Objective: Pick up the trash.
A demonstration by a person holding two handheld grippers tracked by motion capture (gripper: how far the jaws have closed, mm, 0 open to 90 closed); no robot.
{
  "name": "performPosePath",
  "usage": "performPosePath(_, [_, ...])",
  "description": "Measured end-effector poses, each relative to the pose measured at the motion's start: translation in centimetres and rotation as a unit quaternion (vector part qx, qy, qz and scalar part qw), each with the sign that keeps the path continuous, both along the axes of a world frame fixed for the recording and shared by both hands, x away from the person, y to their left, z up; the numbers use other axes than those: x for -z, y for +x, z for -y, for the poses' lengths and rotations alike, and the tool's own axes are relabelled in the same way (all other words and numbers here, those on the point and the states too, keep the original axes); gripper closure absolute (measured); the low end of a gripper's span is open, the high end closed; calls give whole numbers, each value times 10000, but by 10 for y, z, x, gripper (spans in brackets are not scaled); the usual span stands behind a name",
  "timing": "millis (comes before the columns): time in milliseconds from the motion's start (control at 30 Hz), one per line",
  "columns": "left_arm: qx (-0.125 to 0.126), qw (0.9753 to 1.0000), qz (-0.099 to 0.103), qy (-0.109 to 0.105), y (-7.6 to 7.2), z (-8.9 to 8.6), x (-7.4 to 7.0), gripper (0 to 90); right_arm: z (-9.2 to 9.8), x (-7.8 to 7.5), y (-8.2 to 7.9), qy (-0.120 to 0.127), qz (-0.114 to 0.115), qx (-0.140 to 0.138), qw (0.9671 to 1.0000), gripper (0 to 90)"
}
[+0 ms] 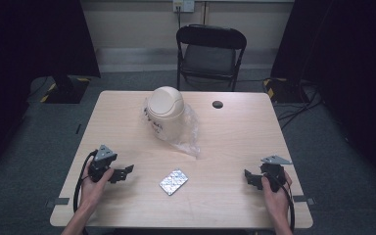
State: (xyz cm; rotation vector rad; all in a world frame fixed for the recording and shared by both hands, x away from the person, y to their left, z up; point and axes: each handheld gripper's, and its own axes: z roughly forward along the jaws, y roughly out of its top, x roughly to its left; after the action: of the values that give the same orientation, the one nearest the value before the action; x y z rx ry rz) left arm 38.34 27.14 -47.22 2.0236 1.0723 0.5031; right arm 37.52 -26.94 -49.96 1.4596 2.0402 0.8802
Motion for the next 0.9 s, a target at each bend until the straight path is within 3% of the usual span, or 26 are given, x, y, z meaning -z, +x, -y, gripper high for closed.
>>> performPosePath(100, [106, 9999, 56, -18, 3, 5, -3, 165, 0, 0, 0, 2, -2, 4, 10000, 126])
performPosePath(167, [362, 9991, 171, 100, 5, 13, -7, 165, 0, 0, 0, -1, 1, -1, 10000, 126])
performPosePath(333, [630, 9978, 205, -71, 9, 23, -12, 165, 0, 0, 0, 1, 1, -1, 10000, 126])
performPosePath(500, [654, 9971, 310, -249, 16, 29, -19, 165, 0, 0, 0, 0, 1, -1, 10000, 126])
performPosePath(567, [682, 9957, 380, -491, 24, 32, -27, 164, 0, 0, 0, -1, 1, 0, 10000, 126])
performPosePath(767, [738, 9951, 494, -425, 36, 39, -44, 163, 0, 0, 0, 0, -3, -6, 10000, 126])
performPosePath(900, [828, 9929, 556, -649, 47, 44, -56, 162, 0, 0, 0, 0, -3, -5, 10000, 126])
